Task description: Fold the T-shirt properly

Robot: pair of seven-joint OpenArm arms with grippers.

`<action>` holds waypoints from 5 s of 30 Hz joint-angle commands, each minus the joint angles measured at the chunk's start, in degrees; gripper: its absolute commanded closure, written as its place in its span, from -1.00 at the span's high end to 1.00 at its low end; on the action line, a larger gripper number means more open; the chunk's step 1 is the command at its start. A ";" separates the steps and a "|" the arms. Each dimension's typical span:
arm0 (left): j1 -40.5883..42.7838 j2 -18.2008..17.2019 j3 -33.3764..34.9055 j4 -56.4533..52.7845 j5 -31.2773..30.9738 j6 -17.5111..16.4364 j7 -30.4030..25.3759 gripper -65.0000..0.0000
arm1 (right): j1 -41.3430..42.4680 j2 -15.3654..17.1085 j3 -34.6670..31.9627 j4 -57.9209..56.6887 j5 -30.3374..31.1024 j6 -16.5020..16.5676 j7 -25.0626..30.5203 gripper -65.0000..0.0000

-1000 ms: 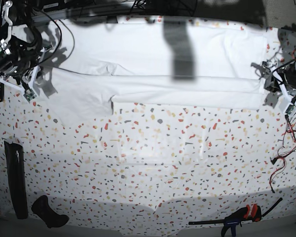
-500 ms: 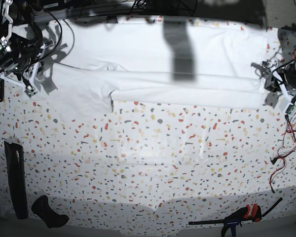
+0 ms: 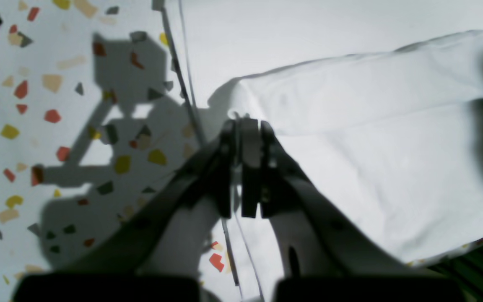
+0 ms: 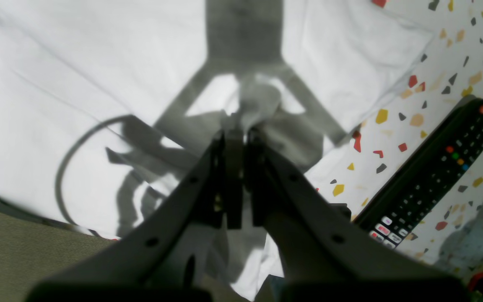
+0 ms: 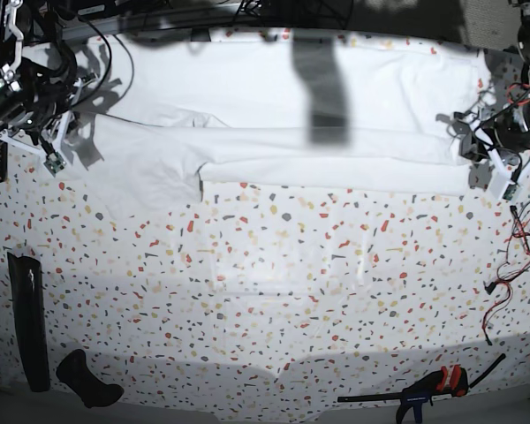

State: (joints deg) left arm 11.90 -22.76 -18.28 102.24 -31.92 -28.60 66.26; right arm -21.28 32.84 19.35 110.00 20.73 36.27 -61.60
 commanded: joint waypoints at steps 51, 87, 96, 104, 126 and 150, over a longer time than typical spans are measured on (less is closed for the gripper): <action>4.76 -0.92 -0.44 6.56 19.89 7.06 -6.60 -0.41 | 30.25 -3.78 0.55 -34.14 14.36 -5.88 7.17 -0.13; 4.76 -0.92 -0.44 6.58 19.89 8.96 -7.63 -0.41 | 40.22 -3.78 -14.49 -51.89 15.37 2.32 1.77 -1.00; 4.76 -0.92 -0.44 6.58 19.91 8.94 -7.63 -0.41 | 39.17 -3.63 -14.49 -42.58 17.75 3.73 -0.76 -1.00; 4.76 -0.92 -0.44 6.58 19.89 8.96 -7.63 -0.41 | 29.20 -3.45 -13.22 -19.47 20.41 3.73 -2.84 -1.00; 4.76 -0.92 -0.44 6.58 19.89 8.96 -7.63 -0.41 | -16.48 -3.45 -2.29 21.79 20.20 3.73 -4.07 -1.00; 4.74 -0.92 -0.44 6.58 19.91 8.96 -8.09 -0.41 | -34.12 4.15 3.85 21.62 16.79 3.73 -12.76 -1.00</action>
State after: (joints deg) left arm 16.97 -22.72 -18.28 107.77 -12.03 -19.86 59.05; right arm -54.81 36.23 22.81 130.98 37.41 39.75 -73.80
